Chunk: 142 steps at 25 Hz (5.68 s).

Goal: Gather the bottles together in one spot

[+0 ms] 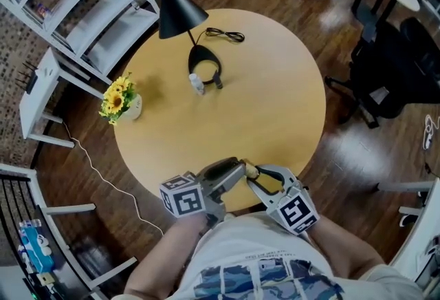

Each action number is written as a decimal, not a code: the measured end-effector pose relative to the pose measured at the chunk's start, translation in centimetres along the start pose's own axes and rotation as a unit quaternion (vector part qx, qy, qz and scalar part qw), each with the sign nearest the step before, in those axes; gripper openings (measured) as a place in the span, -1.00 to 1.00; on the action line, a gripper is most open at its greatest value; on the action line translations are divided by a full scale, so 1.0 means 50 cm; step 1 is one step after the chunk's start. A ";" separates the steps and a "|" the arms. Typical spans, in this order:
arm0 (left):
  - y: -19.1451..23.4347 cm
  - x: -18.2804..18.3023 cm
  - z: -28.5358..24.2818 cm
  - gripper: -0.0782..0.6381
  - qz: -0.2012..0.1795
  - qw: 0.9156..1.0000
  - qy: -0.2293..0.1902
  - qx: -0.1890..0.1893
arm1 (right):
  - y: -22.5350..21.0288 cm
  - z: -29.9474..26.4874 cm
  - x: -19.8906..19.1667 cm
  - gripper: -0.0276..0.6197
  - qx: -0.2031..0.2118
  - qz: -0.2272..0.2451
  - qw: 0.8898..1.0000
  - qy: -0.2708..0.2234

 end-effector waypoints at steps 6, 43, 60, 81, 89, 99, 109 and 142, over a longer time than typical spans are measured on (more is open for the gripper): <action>0.009 0.024 -0.037 -0.46 -0.008 1.000 0.003 0.020 | -0.036 -0.014 -0.003 -0.45 0.012 0.024 1.000 0.004; 0.616 0.163 -0.127 -0.54 -0.325 0.876 0.124 0.336 | -0.356 0.049 -0.124 -0.17 -0.087 -0.107 0.986 0.089; 0.633 0.145 -0.128 -0.43 -0.322 0.877 0.109 0.339 | -0.364 0.058 -0.132 -0.17 -0.101 -0.107 0.985 0.084; 0.354 0.115 0.084 -0.24 -0.323 0.904 0.033 0.279 | -0.183 0.032 -0.063 -0.17 -0.095 -0.055 0.992 0.061; 0.213 0.040 0.264 -0.24 -0.284 0.922 -0.004 0.262 | -0.047 0.011 -0.049 -0.17 -0.088 -0.042 0.994 0.054; 0.047 -0.057 0.445 -0.24 -0.286 0.932 -0.024 0.221 | 0.128 0.063 -0.074 -0.16 -0.115 -0.041 0.991 0.047; -0.045 -0.155 0.601 -0.24 -0.238 0.943 -0.061 0.226 | 0.292 0.135 -0.105 -0.15 -0.150 -0.042 0.988 0.018; -0.094 -0.211 0.609 -0.23 -0.214 0.956 -0.042 0.195 | 0.237 0.076 -0.219 -0.15 -0.202 -0.059 0.974 0.079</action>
Point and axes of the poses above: the fingertips, and each gripper's own axes: z backward along the fingers, y to its left, x out of its top, the point moved 3 cm from there along z, backward along the fingers, and after that the axes turned 14 degrees about -z, right-handed, at the moved point
